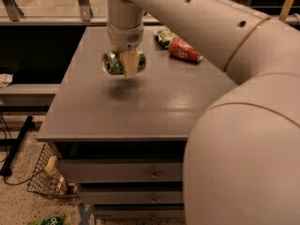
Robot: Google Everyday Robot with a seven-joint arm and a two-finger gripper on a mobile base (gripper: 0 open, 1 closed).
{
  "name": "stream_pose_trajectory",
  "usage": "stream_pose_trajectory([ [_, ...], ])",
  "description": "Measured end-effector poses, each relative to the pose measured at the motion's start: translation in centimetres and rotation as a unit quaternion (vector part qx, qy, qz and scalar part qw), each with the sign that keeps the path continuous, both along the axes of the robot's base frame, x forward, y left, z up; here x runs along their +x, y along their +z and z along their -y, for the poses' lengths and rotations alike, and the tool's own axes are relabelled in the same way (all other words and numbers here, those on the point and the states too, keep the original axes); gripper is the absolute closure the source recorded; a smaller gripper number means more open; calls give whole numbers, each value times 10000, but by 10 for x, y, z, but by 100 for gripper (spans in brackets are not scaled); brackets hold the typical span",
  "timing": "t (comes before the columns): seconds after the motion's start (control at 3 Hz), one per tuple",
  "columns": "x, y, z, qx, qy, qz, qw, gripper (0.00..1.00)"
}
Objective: Knock green can over
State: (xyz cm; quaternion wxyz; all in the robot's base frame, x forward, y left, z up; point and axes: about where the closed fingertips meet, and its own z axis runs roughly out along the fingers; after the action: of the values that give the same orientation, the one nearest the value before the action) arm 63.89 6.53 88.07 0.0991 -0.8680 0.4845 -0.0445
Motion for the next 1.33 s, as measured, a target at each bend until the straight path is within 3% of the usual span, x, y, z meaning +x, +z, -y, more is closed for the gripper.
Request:
stream_pose_trajectory([
  [0.33,-21,-15,-1,-770,465,-390,9952,100],
  [1.33,-12,-19,-9,-640,483,-249,9965,26],
])
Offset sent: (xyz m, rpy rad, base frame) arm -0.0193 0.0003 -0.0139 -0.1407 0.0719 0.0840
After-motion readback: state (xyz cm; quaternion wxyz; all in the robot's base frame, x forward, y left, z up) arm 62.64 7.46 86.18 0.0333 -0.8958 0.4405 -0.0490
